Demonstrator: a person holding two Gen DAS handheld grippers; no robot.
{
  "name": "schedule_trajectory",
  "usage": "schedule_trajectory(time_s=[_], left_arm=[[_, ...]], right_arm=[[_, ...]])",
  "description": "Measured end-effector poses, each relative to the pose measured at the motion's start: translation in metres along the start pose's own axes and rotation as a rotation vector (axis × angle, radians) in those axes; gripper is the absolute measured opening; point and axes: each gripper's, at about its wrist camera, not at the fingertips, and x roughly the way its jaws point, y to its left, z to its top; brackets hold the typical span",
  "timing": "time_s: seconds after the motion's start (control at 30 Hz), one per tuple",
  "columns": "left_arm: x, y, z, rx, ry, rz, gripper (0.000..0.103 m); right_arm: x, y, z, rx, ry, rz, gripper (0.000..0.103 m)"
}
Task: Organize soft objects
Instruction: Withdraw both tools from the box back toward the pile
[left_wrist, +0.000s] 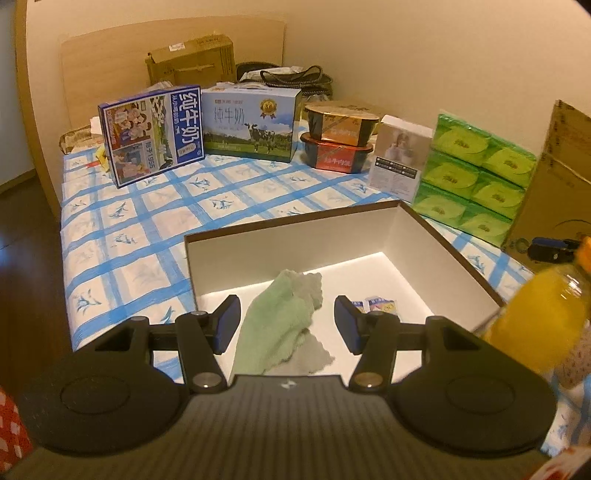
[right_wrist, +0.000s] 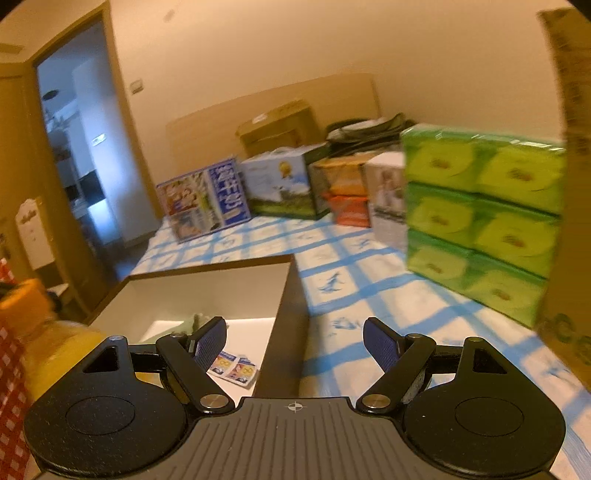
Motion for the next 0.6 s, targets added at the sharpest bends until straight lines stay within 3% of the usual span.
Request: schedule_trajectory(time_s=[0.3, 0.6], left_arm=[[-0.076, -0.008, -0.032, 0.001, -0.053, -0.022, 0.053], [-0.139, -0.024, -0.082, -0.005, -0.070, -0.049, 0.053]], right_arm=[[-0.101, 0.024, -0.021, 0.083, -0.088, -0.039, 0.081], [-0.195, 0.072, -0.068, 0.165, -0.147, -0.038, 0.081]])
